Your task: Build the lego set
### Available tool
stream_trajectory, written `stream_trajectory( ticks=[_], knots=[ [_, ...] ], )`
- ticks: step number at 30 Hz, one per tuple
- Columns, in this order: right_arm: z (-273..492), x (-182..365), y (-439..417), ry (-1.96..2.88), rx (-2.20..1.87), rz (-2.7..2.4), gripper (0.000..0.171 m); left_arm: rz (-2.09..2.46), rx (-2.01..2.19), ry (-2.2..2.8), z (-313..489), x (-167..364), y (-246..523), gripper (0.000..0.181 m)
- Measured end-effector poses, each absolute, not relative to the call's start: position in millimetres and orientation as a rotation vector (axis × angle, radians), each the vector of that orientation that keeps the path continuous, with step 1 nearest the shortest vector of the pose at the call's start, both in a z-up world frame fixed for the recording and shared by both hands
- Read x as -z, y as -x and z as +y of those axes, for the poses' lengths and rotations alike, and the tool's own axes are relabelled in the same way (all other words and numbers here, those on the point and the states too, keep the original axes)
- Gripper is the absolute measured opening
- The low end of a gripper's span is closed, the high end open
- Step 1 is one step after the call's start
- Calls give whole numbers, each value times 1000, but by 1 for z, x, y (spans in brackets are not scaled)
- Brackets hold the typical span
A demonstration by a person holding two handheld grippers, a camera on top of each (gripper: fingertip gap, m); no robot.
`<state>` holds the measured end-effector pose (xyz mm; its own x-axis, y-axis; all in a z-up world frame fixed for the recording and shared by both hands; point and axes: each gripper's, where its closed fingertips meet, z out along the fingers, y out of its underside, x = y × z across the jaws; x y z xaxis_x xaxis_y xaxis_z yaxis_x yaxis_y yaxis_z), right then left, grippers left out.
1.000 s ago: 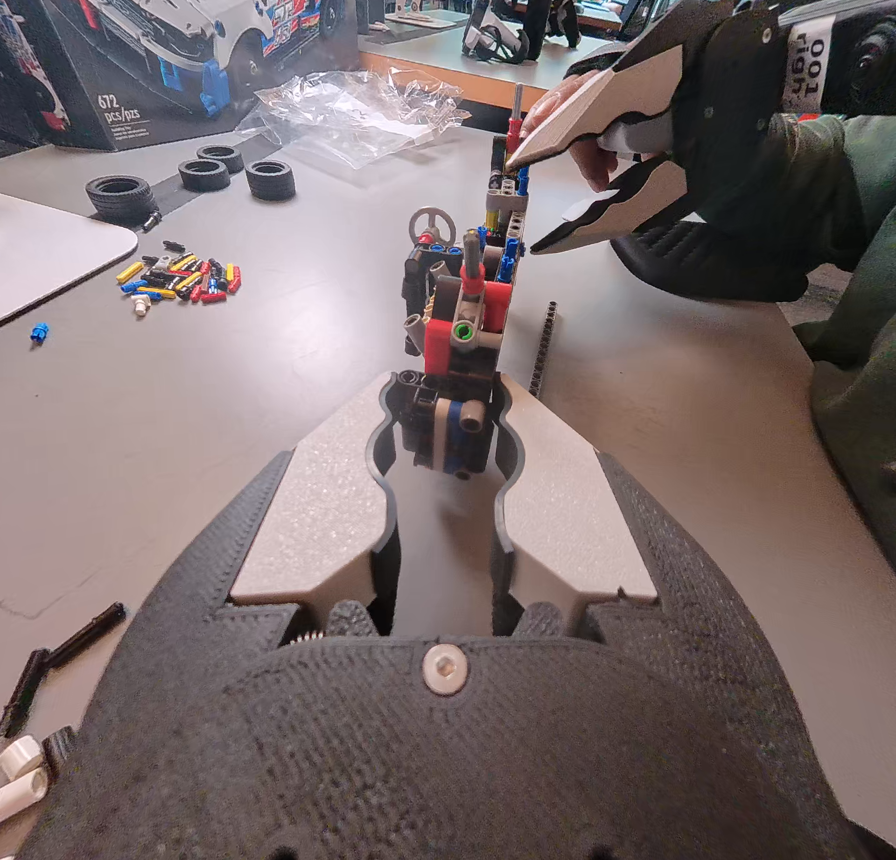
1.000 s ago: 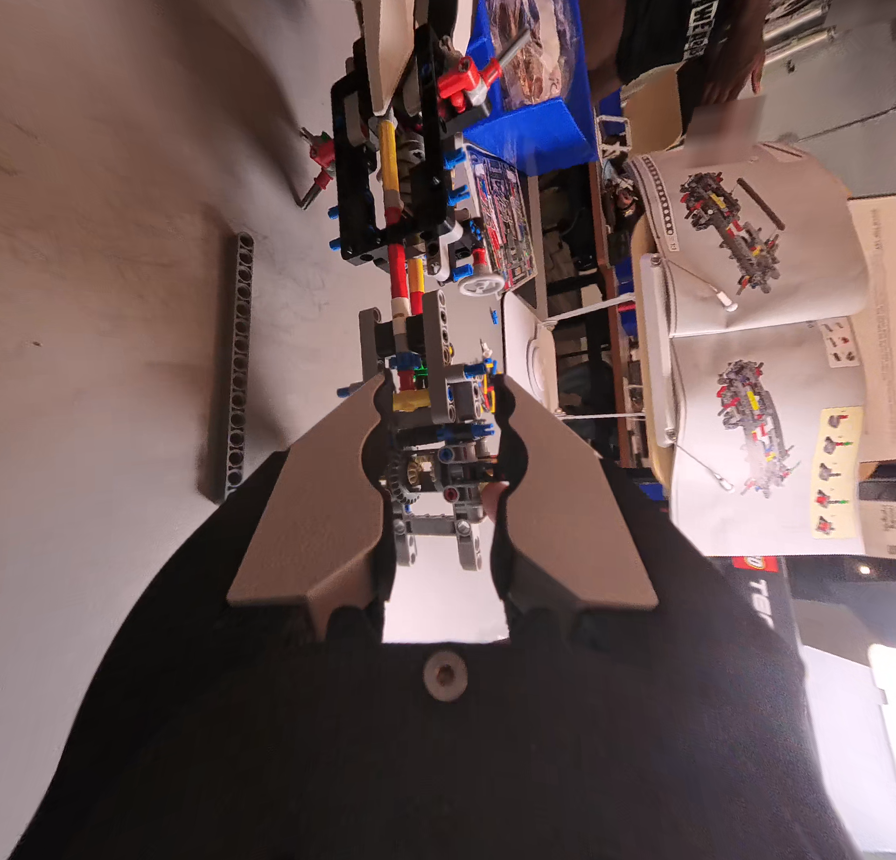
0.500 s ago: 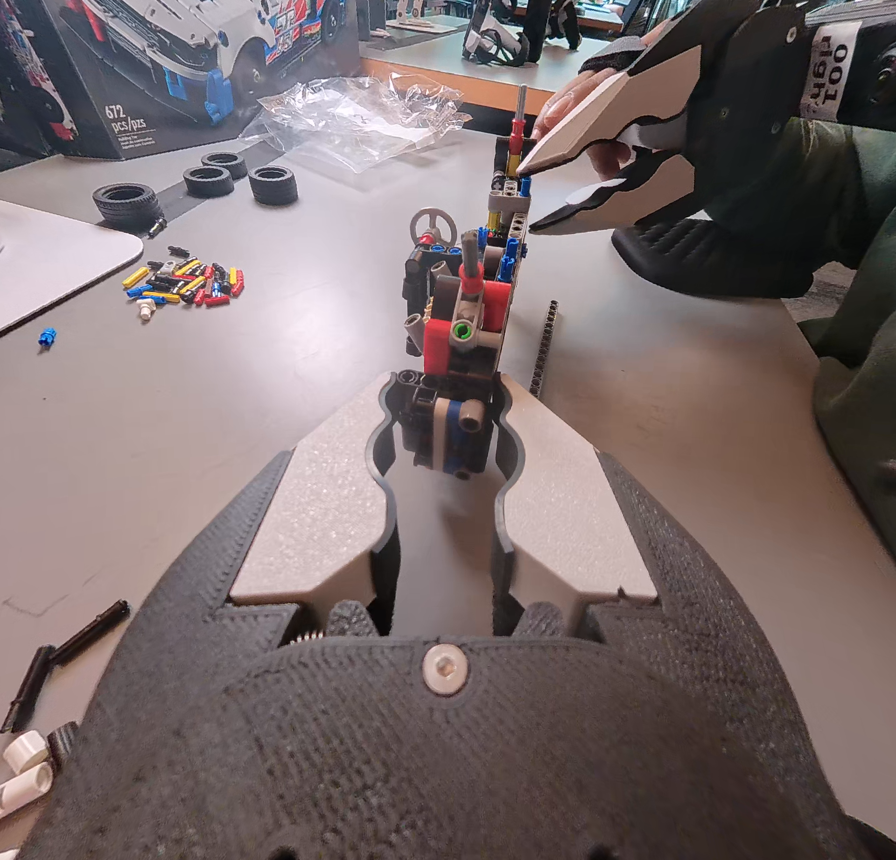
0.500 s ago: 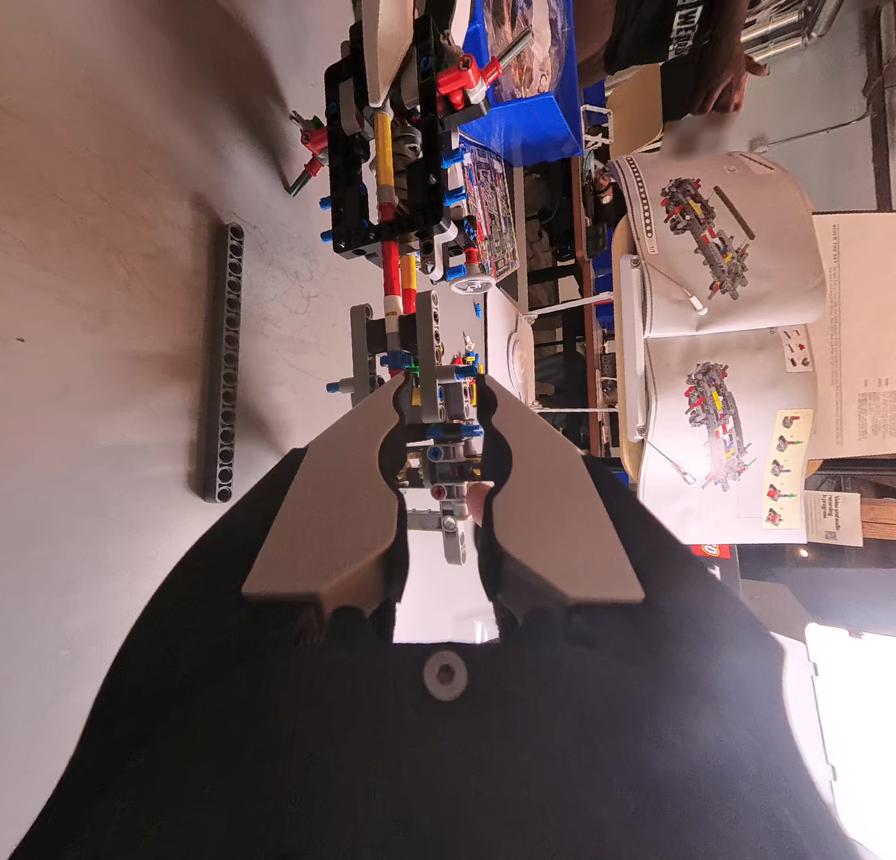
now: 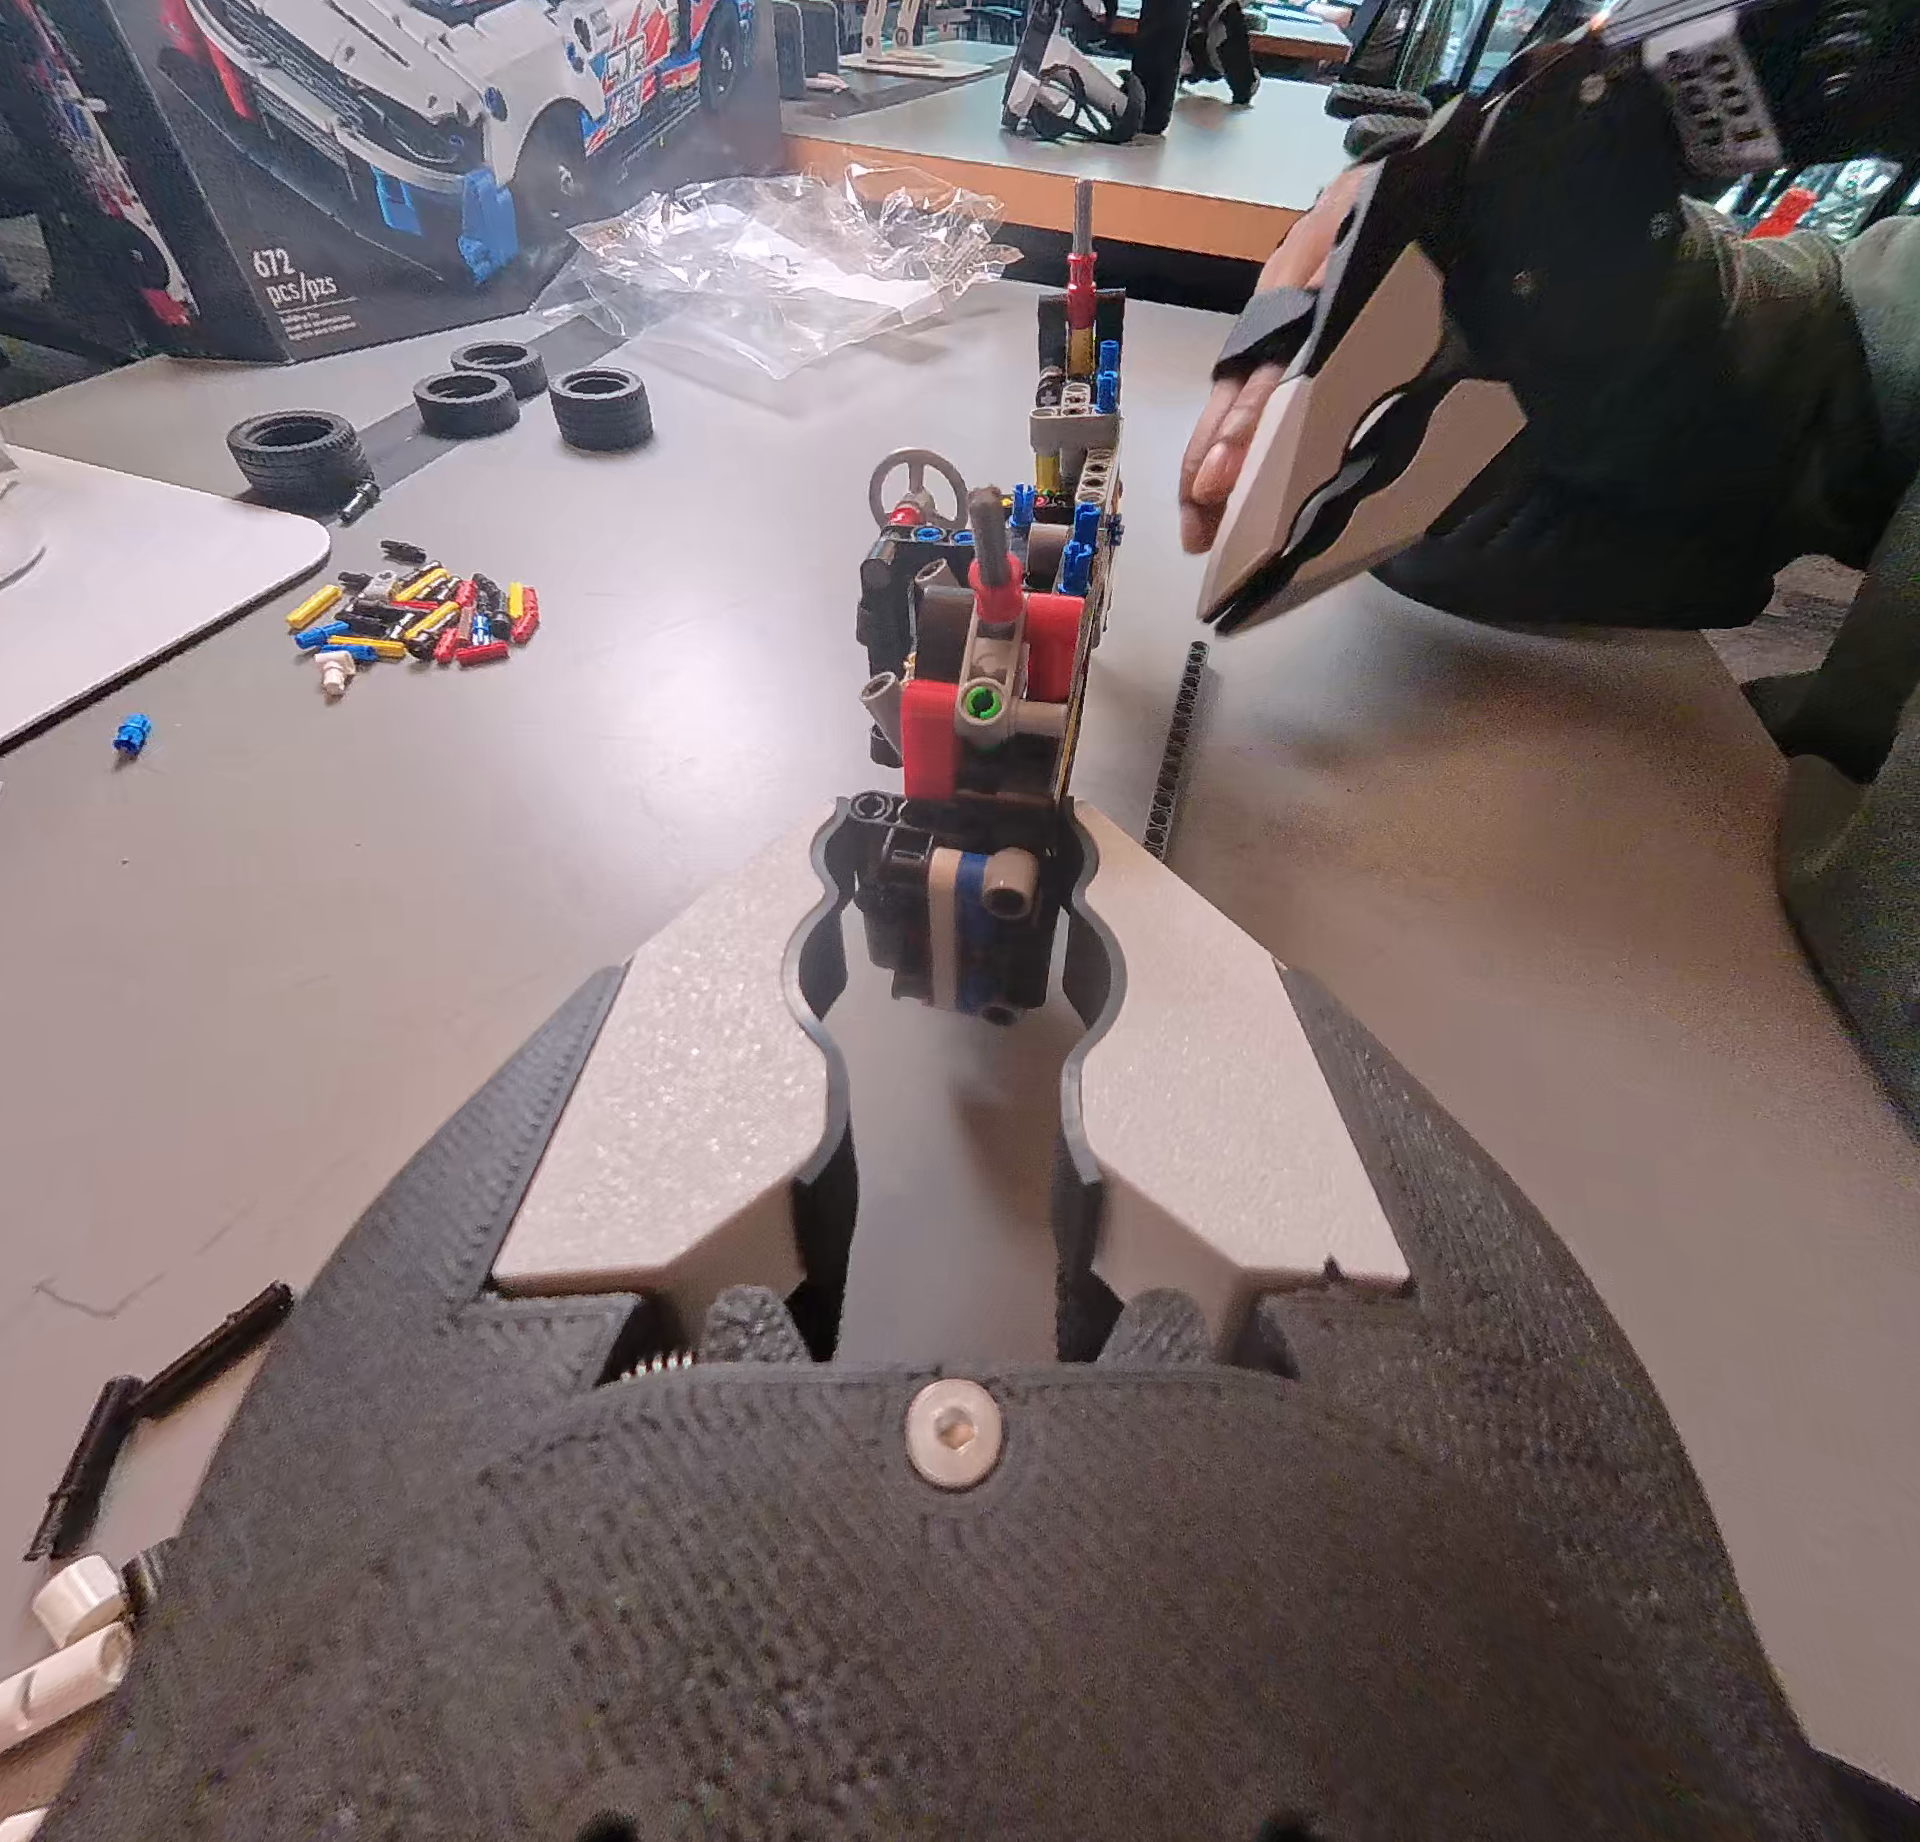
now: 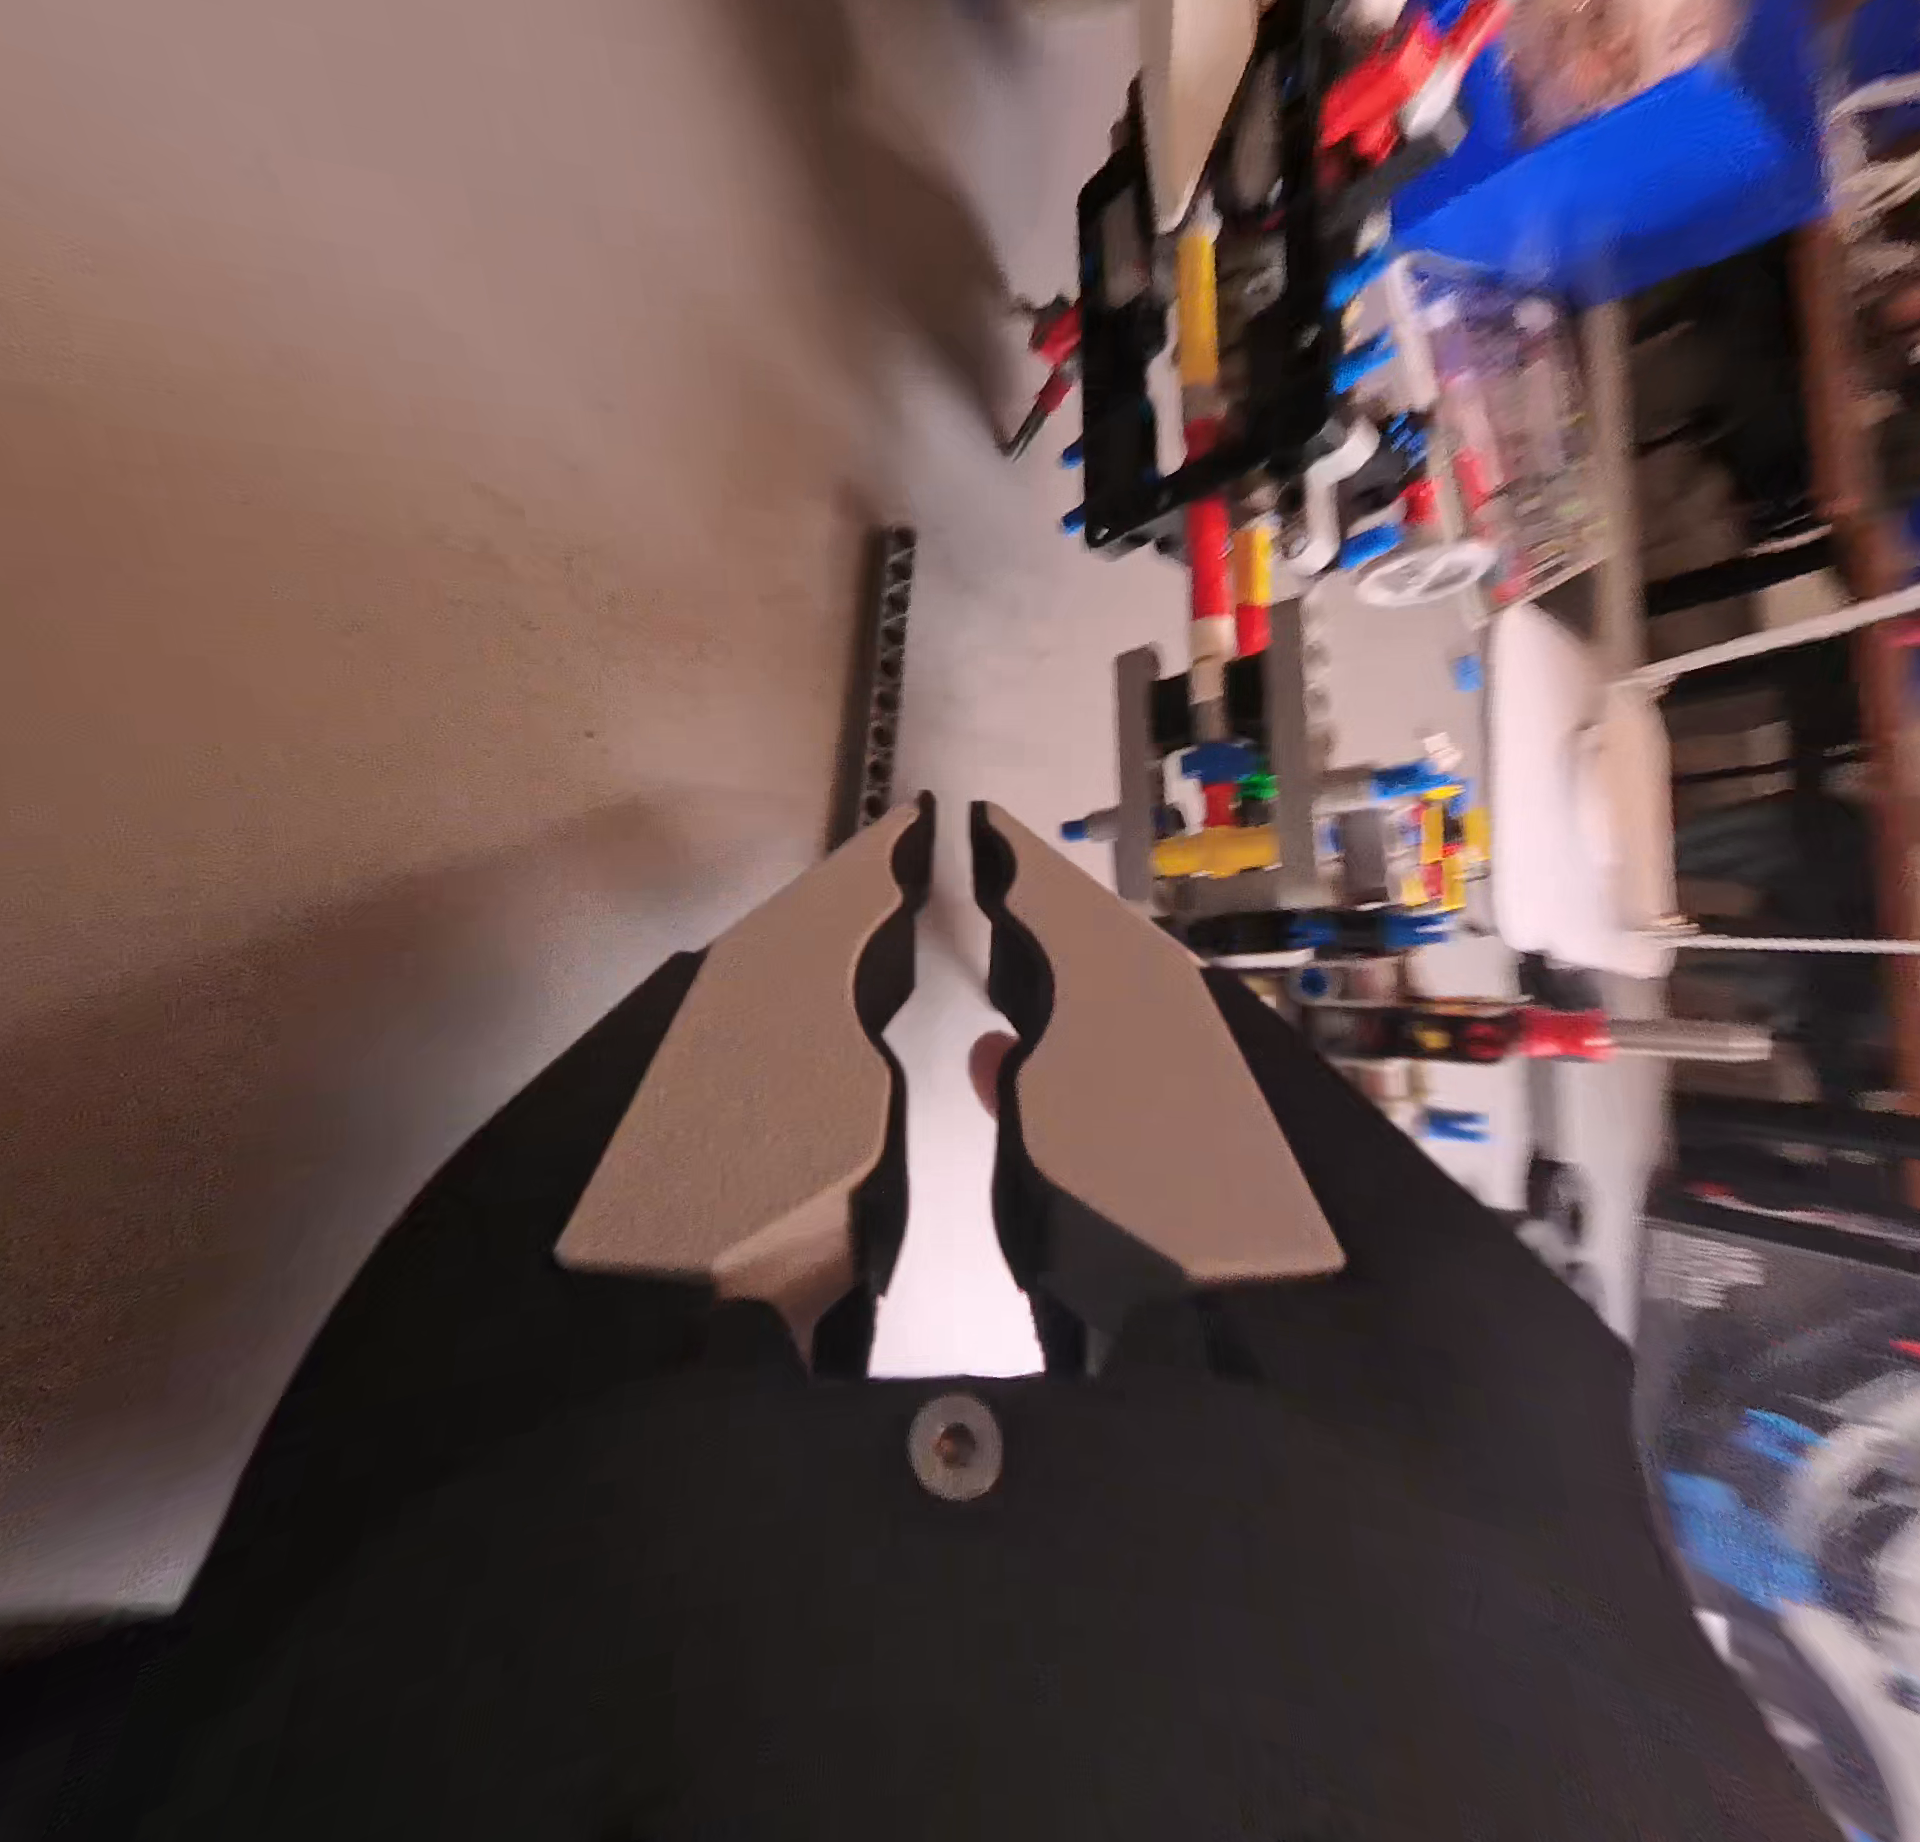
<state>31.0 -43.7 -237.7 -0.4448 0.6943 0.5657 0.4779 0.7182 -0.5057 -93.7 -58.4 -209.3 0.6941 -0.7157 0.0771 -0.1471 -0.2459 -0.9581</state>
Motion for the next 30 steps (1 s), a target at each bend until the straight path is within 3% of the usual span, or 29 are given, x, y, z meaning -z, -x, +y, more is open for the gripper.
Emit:
stream_trajectory(
  ticks=[1,4,8,11,20,30],
  knots=[
    [-42,246,-33,949,-379,-2153,13,689,622,1767,-58,209,93,37],
    [-42,266,-39,1106,-459,-2237,32,690,621,1767,-58,209,93,37],
    [-42,269,-37,1199,-547,-2237,26,697,622,1761,-59,209,93,37],
    [-40,271,-35,1234,-582,-2222,6,703,622,1757,-60,209,92,37],
    [-39,263,-37,1122,-568,-2201,5,737,584,1746,-62,209,90,37],
    [-52,190,-37,1110,-854,-2072,5,755,565,1742,-62,209,87,37]
  ],
)
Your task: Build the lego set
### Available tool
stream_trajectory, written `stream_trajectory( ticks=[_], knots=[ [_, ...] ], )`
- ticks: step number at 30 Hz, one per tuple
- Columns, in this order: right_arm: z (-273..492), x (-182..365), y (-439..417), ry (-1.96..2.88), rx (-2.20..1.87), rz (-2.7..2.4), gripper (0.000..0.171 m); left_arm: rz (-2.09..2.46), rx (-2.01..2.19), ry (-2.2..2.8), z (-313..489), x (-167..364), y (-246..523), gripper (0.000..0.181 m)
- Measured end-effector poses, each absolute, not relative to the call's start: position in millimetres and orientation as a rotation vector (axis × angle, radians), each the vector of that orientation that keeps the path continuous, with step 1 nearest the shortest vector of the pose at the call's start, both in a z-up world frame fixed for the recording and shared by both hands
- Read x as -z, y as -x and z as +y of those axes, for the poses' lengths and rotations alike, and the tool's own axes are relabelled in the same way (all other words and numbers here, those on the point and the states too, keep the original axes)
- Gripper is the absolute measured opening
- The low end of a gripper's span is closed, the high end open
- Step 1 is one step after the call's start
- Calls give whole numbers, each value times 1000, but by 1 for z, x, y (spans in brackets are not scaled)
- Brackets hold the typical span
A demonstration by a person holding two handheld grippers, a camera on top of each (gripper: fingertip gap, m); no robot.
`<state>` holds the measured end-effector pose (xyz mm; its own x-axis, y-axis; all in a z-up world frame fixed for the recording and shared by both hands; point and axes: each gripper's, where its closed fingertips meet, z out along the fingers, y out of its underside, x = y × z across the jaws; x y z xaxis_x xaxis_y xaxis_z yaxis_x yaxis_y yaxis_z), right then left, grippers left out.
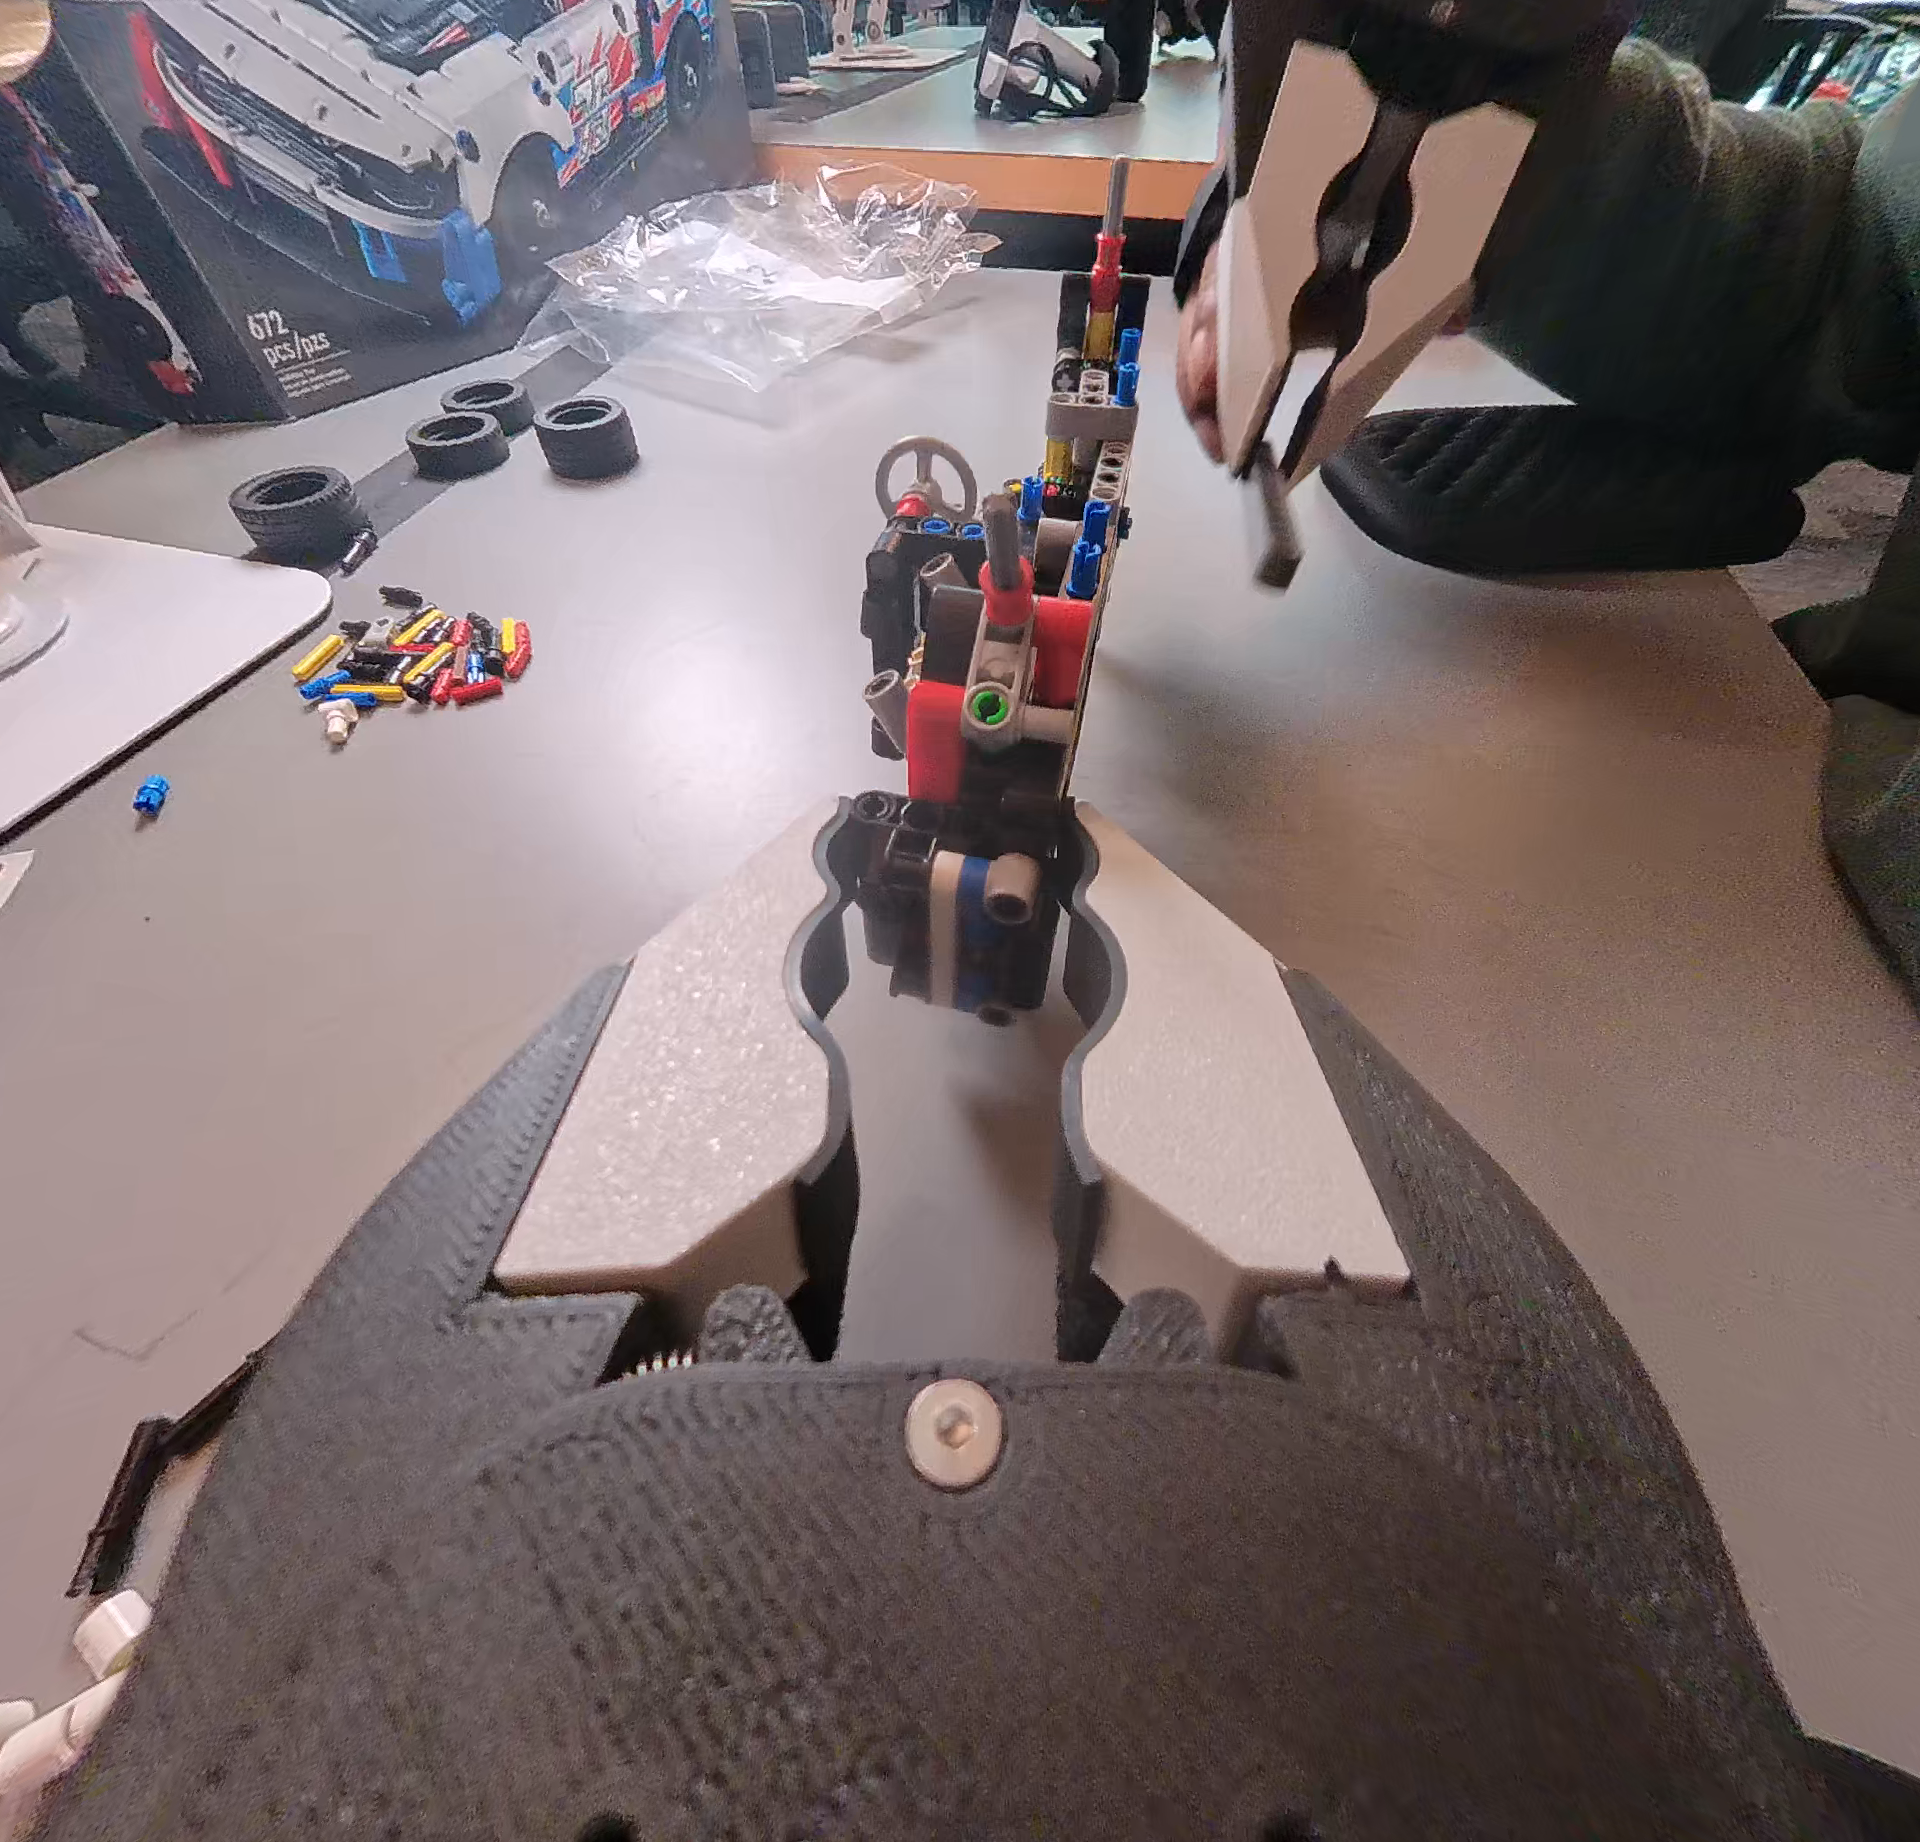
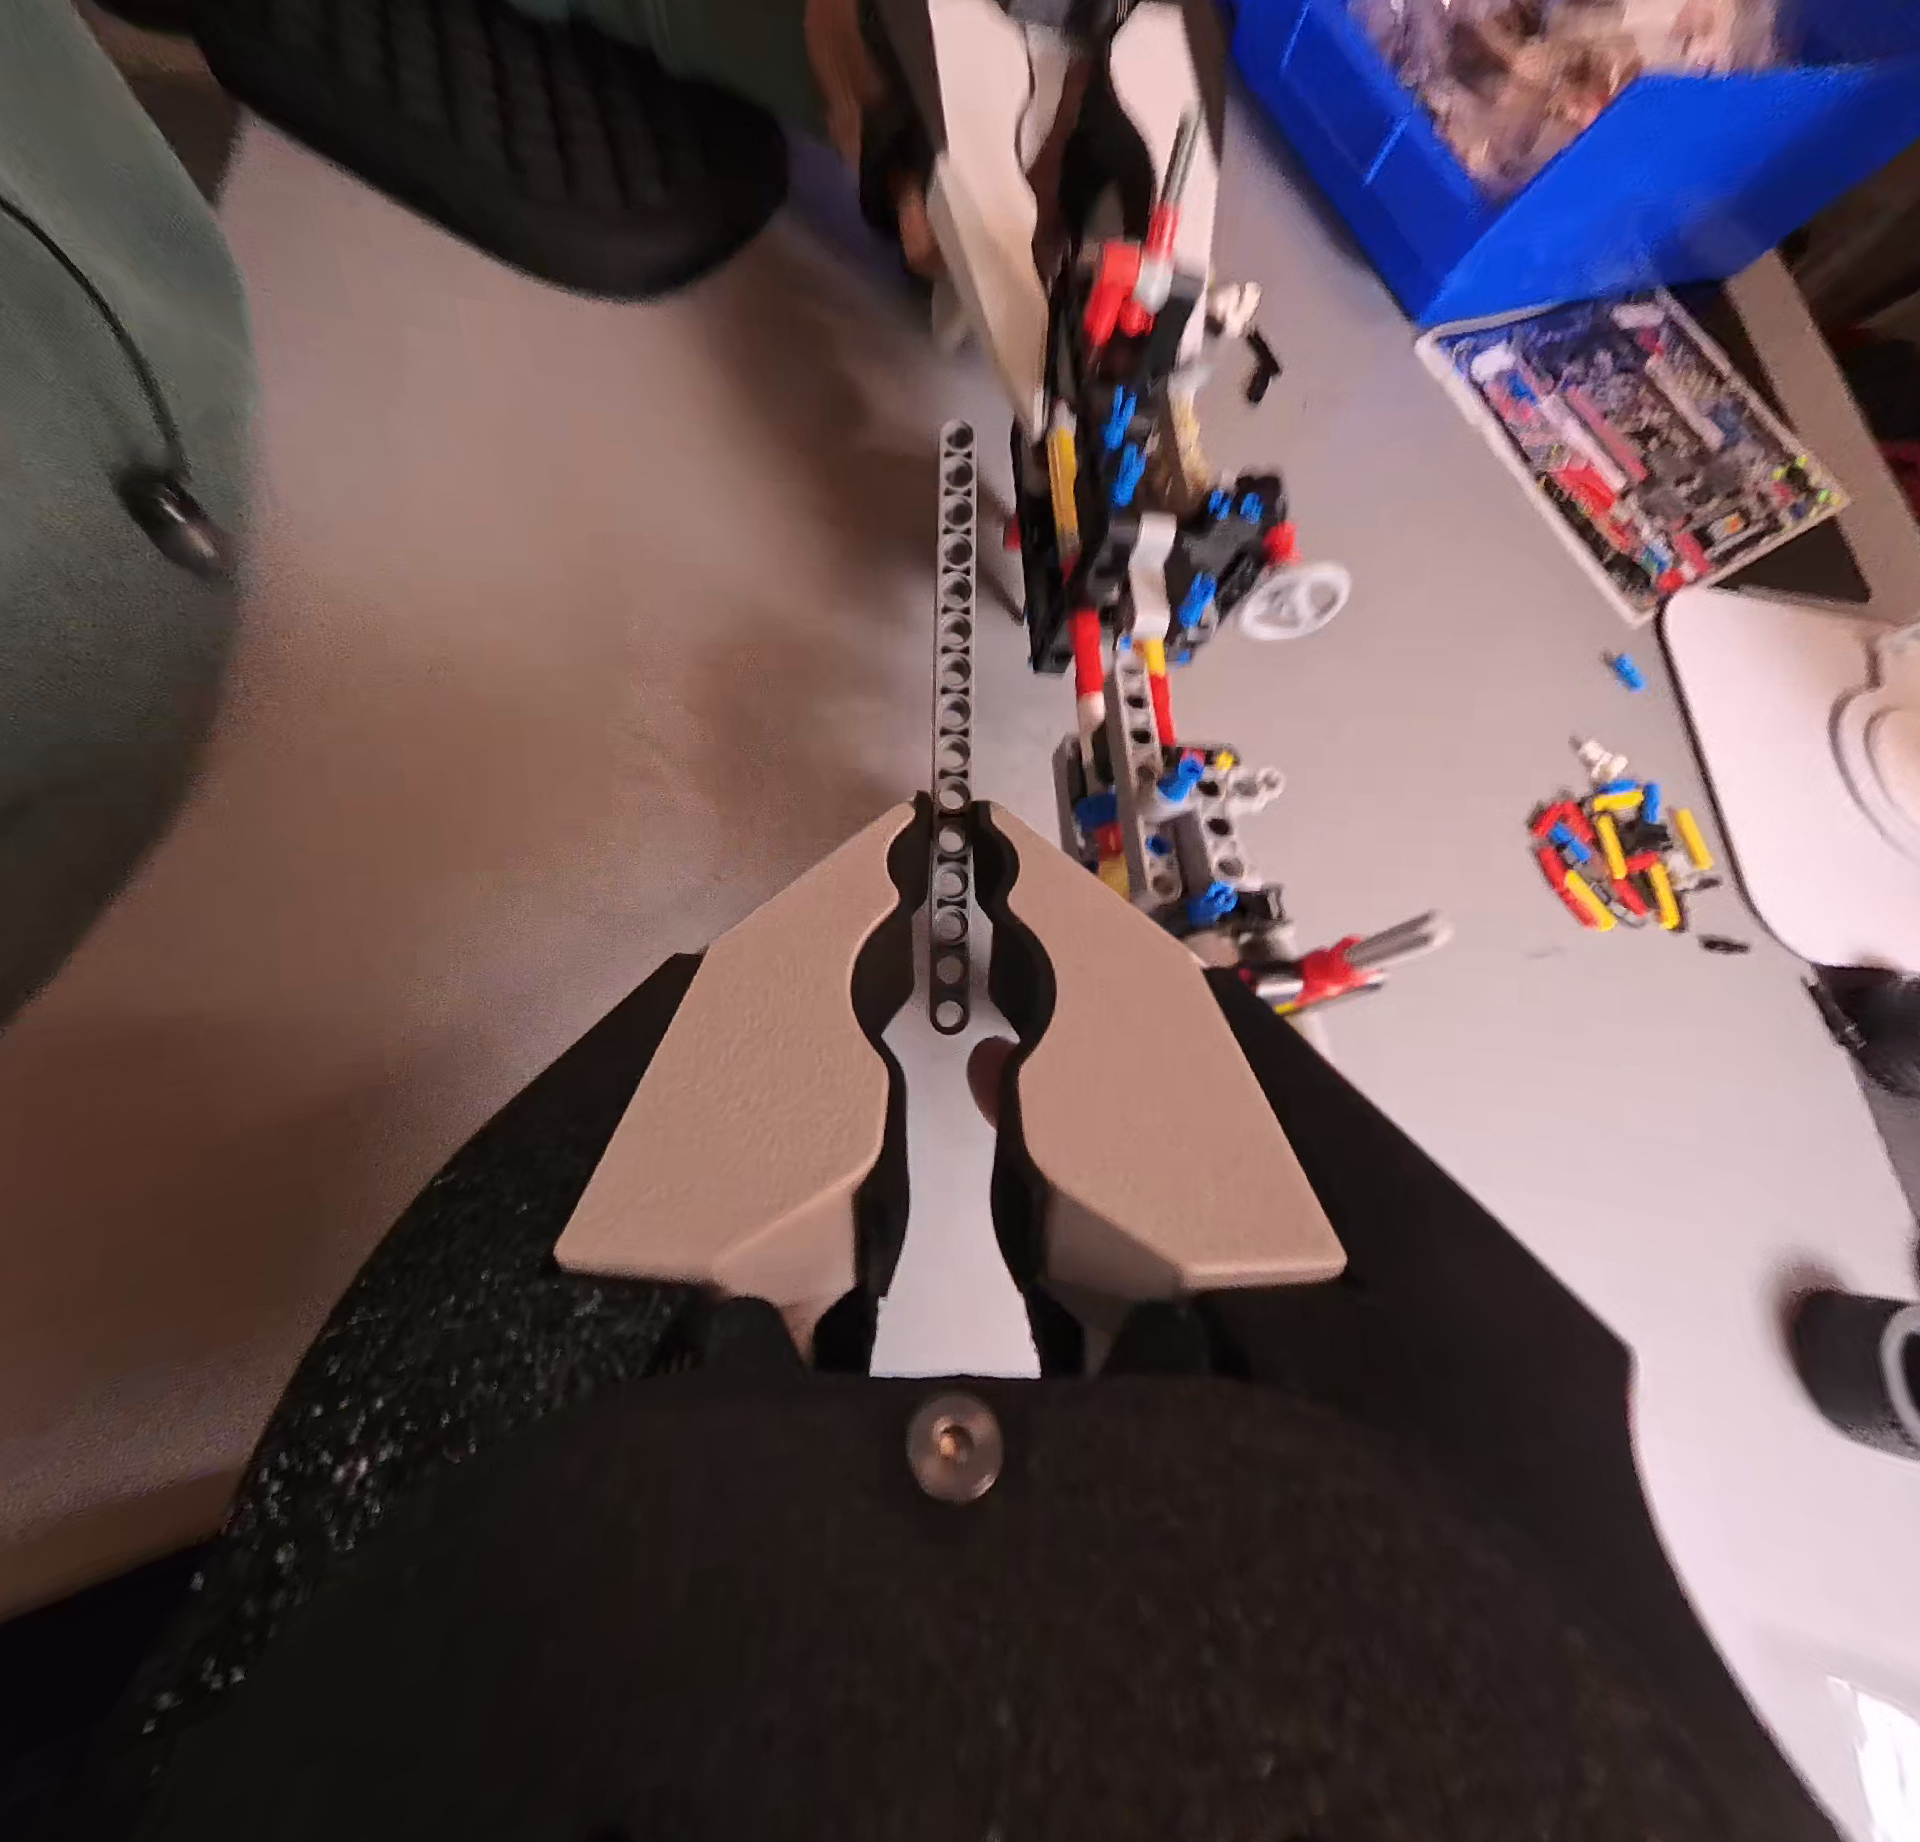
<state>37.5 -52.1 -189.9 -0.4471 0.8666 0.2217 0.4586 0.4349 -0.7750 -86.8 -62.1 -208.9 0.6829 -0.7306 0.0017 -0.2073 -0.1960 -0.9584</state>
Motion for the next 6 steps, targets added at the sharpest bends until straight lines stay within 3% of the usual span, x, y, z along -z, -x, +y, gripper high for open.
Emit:
stream_trajectory(
  ticks=[6],
  knots=[
    [-43,129,-17,1120,-792,-2157,4,758,575,1740,-63,209,85,36]
  ],
)
